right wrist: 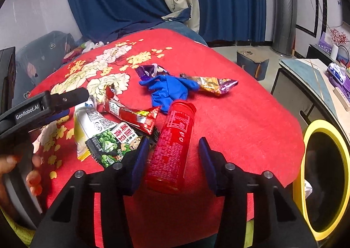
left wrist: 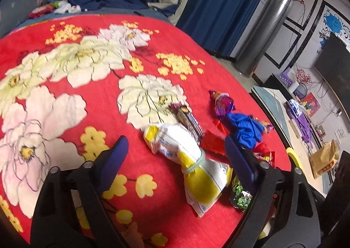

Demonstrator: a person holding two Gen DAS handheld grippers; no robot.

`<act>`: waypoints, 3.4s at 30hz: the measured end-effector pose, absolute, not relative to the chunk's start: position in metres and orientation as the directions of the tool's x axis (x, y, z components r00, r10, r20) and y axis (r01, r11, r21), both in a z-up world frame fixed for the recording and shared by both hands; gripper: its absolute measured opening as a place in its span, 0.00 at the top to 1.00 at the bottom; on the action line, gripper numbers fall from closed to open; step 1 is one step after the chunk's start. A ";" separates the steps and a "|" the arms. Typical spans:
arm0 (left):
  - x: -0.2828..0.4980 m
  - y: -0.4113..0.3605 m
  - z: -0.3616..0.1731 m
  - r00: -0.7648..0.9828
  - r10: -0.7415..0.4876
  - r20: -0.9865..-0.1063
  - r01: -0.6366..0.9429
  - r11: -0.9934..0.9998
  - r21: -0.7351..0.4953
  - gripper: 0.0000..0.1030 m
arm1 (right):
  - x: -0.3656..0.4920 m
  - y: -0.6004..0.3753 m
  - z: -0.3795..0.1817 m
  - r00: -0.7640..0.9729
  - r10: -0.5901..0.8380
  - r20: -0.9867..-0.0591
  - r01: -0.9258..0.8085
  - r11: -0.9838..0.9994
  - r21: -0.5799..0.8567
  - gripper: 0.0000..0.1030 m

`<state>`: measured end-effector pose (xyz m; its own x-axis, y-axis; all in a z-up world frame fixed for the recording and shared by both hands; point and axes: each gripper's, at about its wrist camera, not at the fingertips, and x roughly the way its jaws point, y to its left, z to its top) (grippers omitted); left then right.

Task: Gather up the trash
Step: 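Grasp the red can with the right gripper while the left grasps the yellow wrapper, then carry the red can and yellow wrapper with both grippers over the yellow-rimmed bin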

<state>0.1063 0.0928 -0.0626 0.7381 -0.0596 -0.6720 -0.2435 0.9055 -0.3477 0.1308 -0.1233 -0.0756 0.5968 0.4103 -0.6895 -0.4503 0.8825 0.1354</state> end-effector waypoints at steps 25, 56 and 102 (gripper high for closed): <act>0.109 0.087 -0.080 0.699 -0.185 -0.691 -0.206 0.873 -0.442 0.78 | 0.132 -0.138 -0.085 0.589 0.411 -0.696 -0.418 0.892 0.173 0.70; 0.084 0.054 -0.010 0.822 -0.164 -0.546 -0.065 0.925 -0.375 0.83 | 0.120 -0.186 -0.032 0.697 0.435 -0.570 -0.399 0.896 0.195 0.71; 0.108 -0.117 -0.007 0.746 -0.423 -0.514 0.306 0.904 -0.299 0.83 | 0.106 -0.317 -0.018 0.809 0.266 -0.524 -0.189 0.962 0.197 0.70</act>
